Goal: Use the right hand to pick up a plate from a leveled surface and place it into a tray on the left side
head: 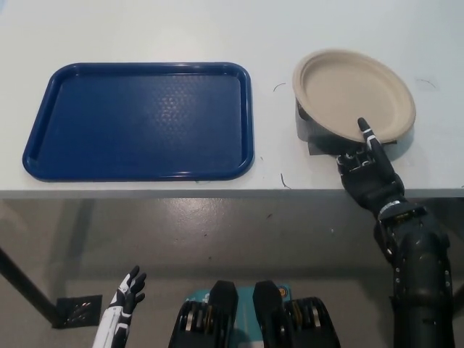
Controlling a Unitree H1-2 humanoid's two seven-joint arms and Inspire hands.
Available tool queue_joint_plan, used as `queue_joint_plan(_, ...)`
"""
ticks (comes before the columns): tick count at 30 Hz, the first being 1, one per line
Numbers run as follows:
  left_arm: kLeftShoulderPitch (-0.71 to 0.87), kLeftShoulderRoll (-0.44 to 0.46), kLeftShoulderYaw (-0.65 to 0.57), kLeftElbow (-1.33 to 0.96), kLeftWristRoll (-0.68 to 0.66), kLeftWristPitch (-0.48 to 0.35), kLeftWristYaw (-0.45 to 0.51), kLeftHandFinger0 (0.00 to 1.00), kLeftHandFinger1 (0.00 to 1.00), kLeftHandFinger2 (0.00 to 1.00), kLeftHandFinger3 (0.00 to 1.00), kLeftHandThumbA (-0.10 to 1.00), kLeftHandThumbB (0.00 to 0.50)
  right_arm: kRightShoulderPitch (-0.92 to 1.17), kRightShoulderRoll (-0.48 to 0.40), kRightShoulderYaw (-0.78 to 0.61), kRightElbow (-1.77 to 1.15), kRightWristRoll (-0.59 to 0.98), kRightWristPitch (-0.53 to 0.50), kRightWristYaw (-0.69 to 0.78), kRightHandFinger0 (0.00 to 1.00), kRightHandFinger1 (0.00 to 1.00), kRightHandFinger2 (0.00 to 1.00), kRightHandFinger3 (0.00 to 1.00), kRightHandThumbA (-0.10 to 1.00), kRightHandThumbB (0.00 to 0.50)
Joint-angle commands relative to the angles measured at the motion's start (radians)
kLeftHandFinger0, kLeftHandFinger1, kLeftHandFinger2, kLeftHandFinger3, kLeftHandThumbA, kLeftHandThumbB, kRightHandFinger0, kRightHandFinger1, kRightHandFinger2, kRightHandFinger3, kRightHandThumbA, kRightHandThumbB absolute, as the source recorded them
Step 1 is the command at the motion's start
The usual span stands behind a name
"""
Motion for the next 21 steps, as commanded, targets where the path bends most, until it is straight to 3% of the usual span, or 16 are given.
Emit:
queue_joint_plan(1, -0.013, 0.007, -0.003, -0.018, 0.001, -0.027, 0.005, 1.0, 1.0, 1.0, 1.0, 1.0, 0.0, 0.007, 0.008, -0.014, -0.007, -0.048, 0.002, -0.087, 0.0, 0.21, 0.54, 0.77, 0.8, 0.0)
queue_joint_plan(4, -0.014, 0.008, -0.005, -0.014, 0.005, -0.034, 0.006, 1.0, 1.0, 1.0, 1.0, 1.0, 0.0, 0.021, 0.013, -0.003, -0.041, -0.066, 0.002, -0.087, 0.0, 0.2, 0.53, 0.75, 0.78, 0.0)
queue_joint_plan(7, -0.02, 0.009, -0.004, -0.015, 0.005, -0.028, 0.006, 1.0, 1.0, 1.0, 1.0, 1.0, 0.0, 0.039, 0.028, 0.017, -0.112, -0.104, -0.017, -0.092, 0.0, 0.18, 0.53, 0.72, 0.64, 0.0)
queue_joint_plan(10, -0.02, 0.007, -0.004, -0.018, -0.002, -0.024, 0.003, 1.0, 1.0, 1.0, 1.0, 1.0, 0.003, 0.073, 0.041, 0.061, -0.251, -0.15, 0.003, -0.102, 0.0, 0.16, 0.5, 0.71, 0.64, 0.0)
queue_joint_plan(15, -0.021, 0.009, -0.005, -0.009, -0.003, -0.029, 0.0, 1.0, 1.0, 1.0, 1.0, 1.0, 0.0, 0.1, 0.064, 0.091, -0.445, -0.152, 0.041, -0.14, 0.0, 0.11, 0.52, 0.67, 0.47, 0.0)
queue_joint_plan(18, -0.021, 0.008, -0.005, -0.011, -0.004, -0.032, 0.001, 1.0, 1.0, 1.0, 1.0, 1.0, 0.0, 0.117, 0.074, 0.122, -0.566, -0.163, 0.066, -0.153, 0.0, 0.19, 0.56, 0.72, 0.36, 0.0)
queue_joint_plan(21, -0.034, 0.012, -0.002, -0.01, -0.002, -0.032, 0.001, 1.0, 1.0, 1.0, 1.0, 1.0, 0.0, 0.114, 0.074, 0.155, -0.626, -0.139, 0.073, -0.177, 0.0, 0.25, 0.58, 0.8, 0.33, 0.0)
